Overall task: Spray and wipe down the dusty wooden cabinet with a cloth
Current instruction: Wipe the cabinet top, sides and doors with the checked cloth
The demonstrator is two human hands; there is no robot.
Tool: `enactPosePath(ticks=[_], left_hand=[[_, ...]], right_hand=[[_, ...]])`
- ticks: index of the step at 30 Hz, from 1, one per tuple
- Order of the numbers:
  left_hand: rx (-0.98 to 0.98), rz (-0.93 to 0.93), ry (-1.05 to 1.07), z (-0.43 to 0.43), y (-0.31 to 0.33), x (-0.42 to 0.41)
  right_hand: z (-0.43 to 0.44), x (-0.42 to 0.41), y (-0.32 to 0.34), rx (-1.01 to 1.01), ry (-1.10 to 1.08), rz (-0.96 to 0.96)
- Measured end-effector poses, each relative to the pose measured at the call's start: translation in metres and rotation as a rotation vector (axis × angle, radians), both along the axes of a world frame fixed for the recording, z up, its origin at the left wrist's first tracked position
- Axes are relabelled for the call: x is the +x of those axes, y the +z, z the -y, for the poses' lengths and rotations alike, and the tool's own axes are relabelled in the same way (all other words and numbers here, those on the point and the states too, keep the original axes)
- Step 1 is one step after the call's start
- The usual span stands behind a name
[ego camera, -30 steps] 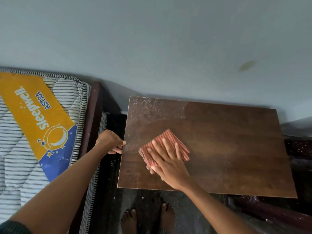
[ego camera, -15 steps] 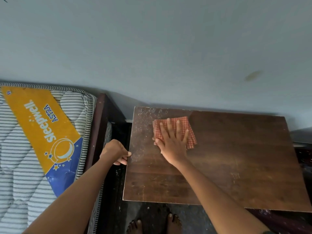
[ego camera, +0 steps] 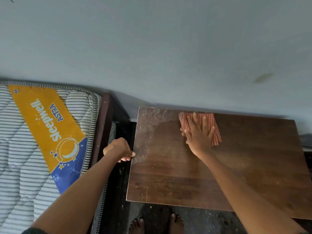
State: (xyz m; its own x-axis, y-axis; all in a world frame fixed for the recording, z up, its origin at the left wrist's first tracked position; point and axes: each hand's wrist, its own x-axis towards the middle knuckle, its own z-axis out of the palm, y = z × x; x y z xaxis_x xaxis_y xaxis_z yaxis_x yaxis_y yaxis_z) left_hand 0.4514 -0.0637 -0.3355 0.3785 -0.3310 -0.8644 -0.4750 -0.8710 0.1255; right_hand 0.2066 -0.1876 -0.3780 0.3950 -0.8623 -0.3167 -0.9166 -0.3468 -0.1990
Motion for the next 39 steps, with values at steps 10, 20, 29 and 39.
enactPosePath(ticks=[10, 20, 29, 39], left_hand=[[0.047, 0.032, -0.019, 0.003, -0.003, -0.002], [0.036, 0.026, -0.056, 0.004, -0.005, 0.000], [-0.015, 0.088, 0.011, -0.002, -0.003, -0.007], [-0.058, 0.125, 0.108, -0.008, -0.002, -0.013]], right_hand=[[-0.036, 0.005, -0.009, -0.117, 0.596, 0.024], [0.001, 0.007, -0.008, -0.045, 0.099, -0.031], [-0.013, 0.115, -0.003, 0.023, 0.312, 0.078], [-0.019, 0.142, -0.007, -0.065, 0.562, 0.087]])
